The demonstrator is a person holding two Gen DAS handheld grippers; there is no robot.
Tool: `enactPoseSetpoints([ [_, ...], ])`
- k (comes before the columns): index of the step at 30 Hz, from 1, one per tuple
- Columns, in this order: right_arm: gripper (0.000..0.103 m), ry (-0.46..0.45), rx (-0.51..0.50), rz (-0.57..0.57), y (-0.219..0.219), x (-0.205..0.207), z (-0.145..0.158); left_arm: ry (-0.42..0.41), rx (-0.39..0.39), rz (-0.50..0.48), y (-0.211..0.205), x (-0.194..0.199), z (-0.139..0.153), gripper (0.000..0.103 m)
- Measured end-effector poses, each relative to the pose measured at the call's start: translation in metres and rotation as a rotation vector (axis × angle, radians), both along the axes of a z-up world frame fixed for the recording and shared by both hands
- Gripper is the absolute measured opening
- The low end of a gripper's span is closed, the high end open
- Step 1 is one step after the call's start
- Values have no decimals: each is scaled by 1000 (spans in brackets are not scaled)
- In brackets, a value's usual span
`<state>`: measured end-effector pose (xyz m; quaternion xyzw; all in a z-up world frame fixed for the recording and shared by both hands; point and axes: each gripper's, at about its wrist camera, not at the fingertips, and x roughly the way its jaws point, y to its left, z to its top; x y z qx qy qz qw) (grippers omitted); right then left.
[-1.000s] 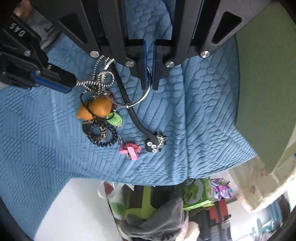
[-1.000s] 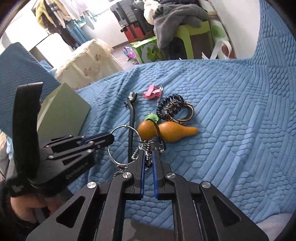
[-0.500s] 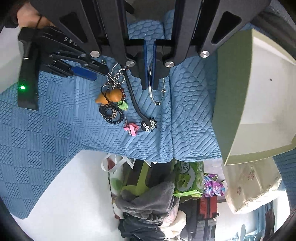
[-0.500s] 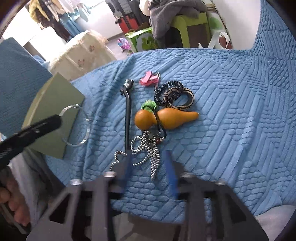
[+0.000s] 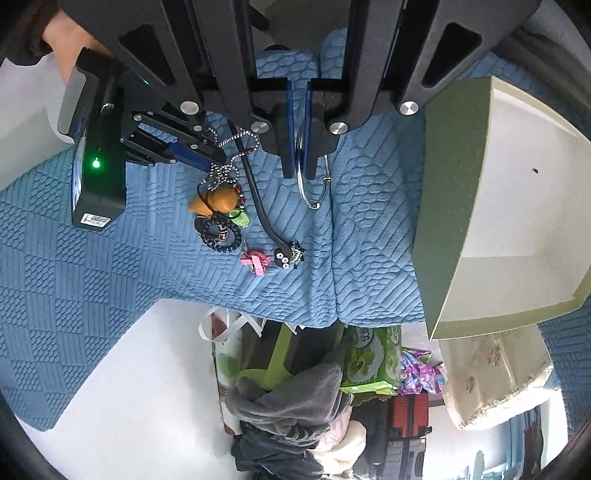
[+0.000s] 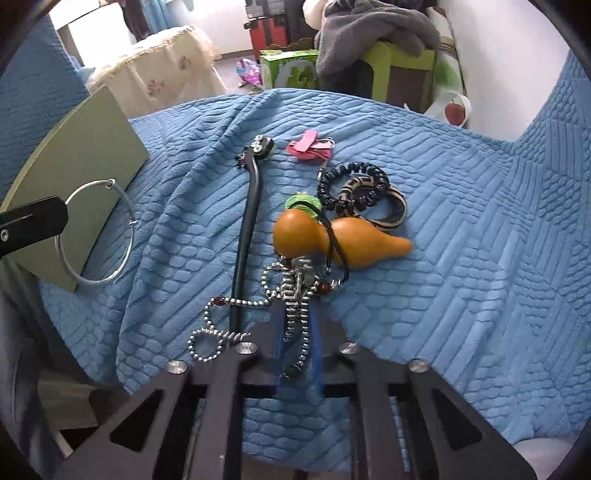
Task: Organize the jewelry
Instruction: 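Grasp the silver bangle with the left tool while the right tool grasps the silver bead chain, then carry the bead chain into the box and open the right tool while the left tool carries the bangle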
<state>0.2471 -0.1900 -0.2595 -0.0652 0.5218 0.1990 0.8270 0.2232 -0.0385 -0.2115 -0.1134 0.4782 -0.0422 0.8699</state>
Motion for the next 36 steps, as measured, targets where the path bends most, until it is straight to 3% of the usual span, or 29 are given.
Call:
enactPoseSetpoints([
  [4, 7, 38, 99, -40, -14, 0, 5, -12, -25, 8, 3, -4, 11, 1],
  [14, 7, -22, 301, -94, -27, -21, 71, -33, -74, 34, 23, -14, 48, 2],
  [24, 7, -151, 267, -87, -12, -26, 157, -59, -64, 32, 39, -17, 97, 2],
  [27, 7, -188, 265, -90, -9, -22, 182, -65, -101, 3, 45, -16, 112, 2],
  [36, 7, -334, 196, -96, 17, -18, 253, -150, -50, -28, 69, -7, 171, 2],
])
